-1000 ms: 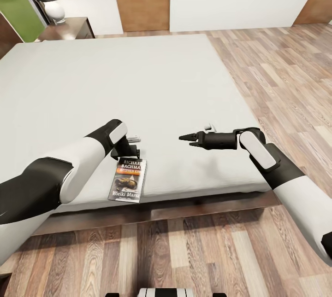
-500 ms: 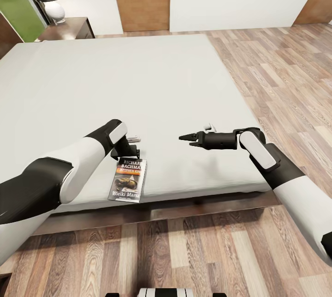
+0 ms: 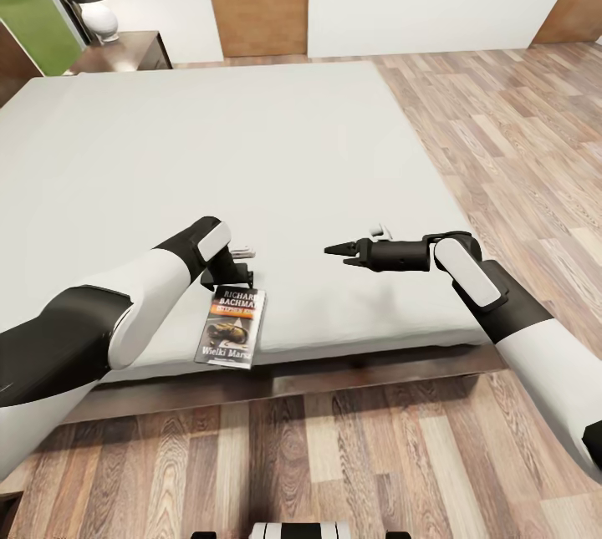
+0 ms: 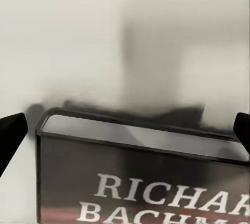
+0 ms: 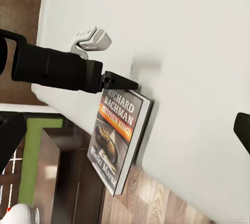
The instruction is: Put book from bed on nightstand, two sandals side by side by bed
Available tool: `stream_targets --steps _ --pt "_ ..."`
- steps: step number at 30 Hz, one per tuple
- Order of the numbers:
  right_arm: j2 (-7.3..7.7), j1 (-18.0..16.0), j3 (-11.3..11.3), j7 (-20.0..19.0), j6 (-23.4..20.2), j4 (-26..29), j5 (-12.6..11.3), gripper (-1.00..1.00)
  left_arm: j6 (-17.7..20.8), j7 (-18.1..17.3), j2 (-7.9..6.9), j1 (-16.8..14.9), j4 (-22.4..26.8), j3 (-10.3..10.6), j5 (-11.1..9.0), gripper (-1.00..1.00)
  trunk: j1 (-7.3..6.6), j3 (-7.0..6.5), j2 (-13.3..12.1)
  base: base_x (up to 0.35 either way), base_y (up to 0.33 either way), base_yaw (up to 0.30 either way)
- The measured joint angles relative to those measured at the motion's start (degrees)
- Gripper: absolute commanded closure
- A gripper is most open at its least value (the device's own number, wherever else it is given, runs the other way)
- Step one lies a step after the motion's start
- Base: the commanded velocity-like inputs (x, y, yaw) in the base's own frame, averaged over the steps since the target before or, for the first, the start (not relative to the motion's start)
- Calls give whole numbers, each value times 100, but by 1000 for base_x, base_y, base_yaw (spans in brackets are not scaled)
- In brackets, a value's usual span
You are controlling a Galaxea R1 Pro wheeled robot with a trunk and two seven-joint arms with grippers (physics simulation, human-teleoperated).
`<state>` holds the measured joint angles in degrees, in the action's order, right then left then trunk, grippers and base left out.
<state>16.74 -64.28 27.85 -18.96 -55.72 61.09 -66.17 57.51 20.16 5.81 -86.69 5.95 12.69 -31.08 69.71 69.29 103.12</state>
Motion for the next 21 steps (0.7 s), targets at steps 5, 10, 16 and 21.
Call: stream_targets --steps 5,10,16,21 --pt "0 0 0 0 0 0 0 -100 0 -2 0 0 0 2 0 -100 0 0 0 -36 0 0" --pt "0 0 0 0 -1 0 0 -100 -2 3 0 0 -1 1 -4 -100 -1 0 0 -9 0 0" --pt "0 0 0 0 -1 0 0 -100 0 0 0 0 -1 3 -4 -100 -1 0 0 -1 0 0" --pt "0 0 0 0 0 0 0 -100 1 -1 0 0 -1 2 -1 -100 -1 0 0 0 0 0"
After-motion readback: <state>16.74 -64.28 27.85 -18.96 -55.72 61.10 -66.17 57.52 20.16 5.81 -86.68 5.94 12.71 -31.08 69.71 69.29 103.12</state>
